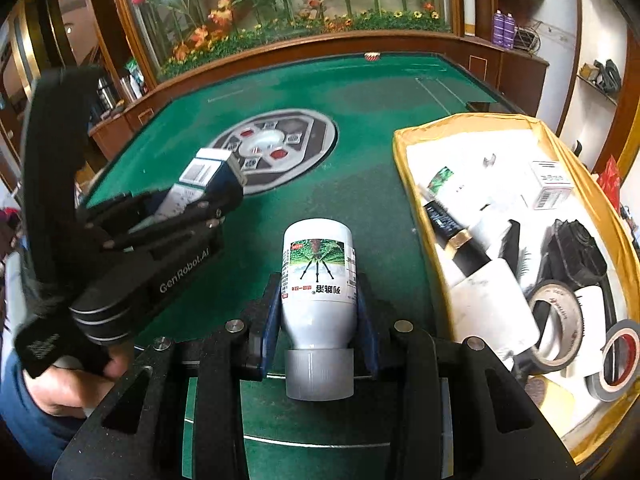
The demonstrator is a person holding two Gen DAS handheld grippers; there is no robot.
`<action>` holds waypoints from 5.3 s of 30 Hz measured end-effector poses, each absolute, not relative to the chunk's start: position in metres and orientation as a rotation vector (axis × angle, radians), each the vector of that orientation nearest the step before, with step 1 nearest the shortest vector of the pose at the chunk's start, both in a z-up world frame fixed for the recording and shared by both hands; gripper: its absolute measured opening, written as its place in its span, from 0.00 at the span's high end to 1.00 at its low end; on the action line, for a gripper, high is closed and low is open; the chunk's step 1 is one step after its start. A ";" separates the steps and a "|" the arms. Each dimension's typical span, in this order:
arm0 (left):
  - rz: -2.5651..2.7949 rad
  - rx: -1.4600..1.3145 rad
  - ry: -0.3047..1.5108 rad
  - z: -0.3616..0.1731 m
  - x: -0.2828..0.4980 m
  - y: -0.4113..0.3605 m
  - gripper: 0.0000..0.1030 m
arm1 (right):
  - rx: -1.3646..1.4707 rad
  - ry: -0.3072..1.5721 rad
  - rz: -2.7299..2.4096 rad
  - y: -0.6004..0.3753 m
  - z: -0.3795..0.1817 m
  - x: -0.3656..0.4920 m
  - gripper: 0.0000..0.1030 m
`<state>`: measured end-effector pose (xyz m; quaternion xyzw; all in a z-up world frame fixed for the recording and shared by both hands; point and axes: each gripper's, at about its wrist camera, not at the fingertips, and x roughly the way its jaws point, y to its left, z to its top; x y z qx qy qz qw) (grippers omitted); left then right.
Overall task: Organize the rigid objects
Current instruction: 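Lift the medicine box and white bottle and carry them toward the tray, then lower the bottle and medicine box into the tray with both tools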
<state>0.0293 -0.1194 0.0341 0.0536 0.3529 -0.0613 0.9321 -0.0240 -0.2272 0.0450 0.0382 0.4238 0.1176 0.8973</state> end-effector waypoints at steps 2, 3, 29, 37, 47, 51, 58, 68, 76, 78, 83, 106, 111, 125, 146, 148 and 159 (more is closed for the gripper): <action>-0.125 0.109 0.722 0.034 0.029 -0.119 0.67 | 0.103 0.867 0.238 -0.235 0.050 -0.025 0.67; -0.126 0.108 0.723 0.034 0.030 -0.119 0.67 | 0.112 0.861 0.236 -0.239 0.052 -0.025 0.67; -0.209 0.056 0.684 0.046 0.018 -0.128 0.67 | 0.302 0.750 0.097 -0.346 0.075 -0.062 0.67; -0.285 0.070 0.661 0.061 0.002 -0.159 0.67 | 0.338 0.740 0.059 -0.374 0.073 -0.070 0.67; -0.433 0.059 0.666 0.078 -0.004 -0.222 0.67 | 0.373 0.723 0.013 -0.399 0.075 -0.077 0.67; -0.478 0.046 0.686 0.077 -0.001 -0.246 0.67 | 0.382 0.722 0.000 -0.406 0.073 -0.075 0.67; -0.512 -0.002 0.766 0.062 0.014 -0.279 0.67 | 0.390 0.728 -0.007 -0.419 0.077 -0.058 0.67; -0.492 -0.007 0.763 0.050 0.018 -0.290 0.66 | 0.324 0.815 0.012 -0.419 0.080 0.007 0.67; -0.482 0.042 0.752 0.047 0.016 -0.295 0.66 | 0.321 0.870 0.038 -0.412 0.063 0.037 0.67; -0.480 0.036 0.756 0.046 0.017 -0.295 0.66 | 0.312 0.881 0.035 -0.411 0.060 0.042 0.67; -0.473 0.048 0.766 0.043 0.021 -0.298 0.66 | 0.306 0.898 0.035 -0.410 0.056 0.050 0.67; -0.457 0.077 0.773 0.037 0.023 -0.301 0.66 | 0.280 0.913 0.049 -0.401 0.052 0.059 0.67; -0.455 0.085 0.771 0.037 0.022 -0.303 0.66 | 0.281 0.909 0.053 -0.400 0.052 0.056 0.67; -0.456 0.090 0.768 0.037 0.020 -0.306 0.66 | 0.278 0.910 0.048 -0.401 0.052 0.053 0.67; -0.438 0.055 0.763 0.038 0.021 -0.303 0.46 | 0.268 0.914 0.045 -0.402 0.058 0.047 0.66; -0.435 0.050 0.769 0.037 0.022 -0.303 0.45 | 0.270 0.908 0.049 -0.403 0.059 0.046 0.64; -0.441 0.031 0.761 0.040 0.019 -0.302 0.30 | 0.241 0.866 0.030 -0.401 0.075 0.034 0.39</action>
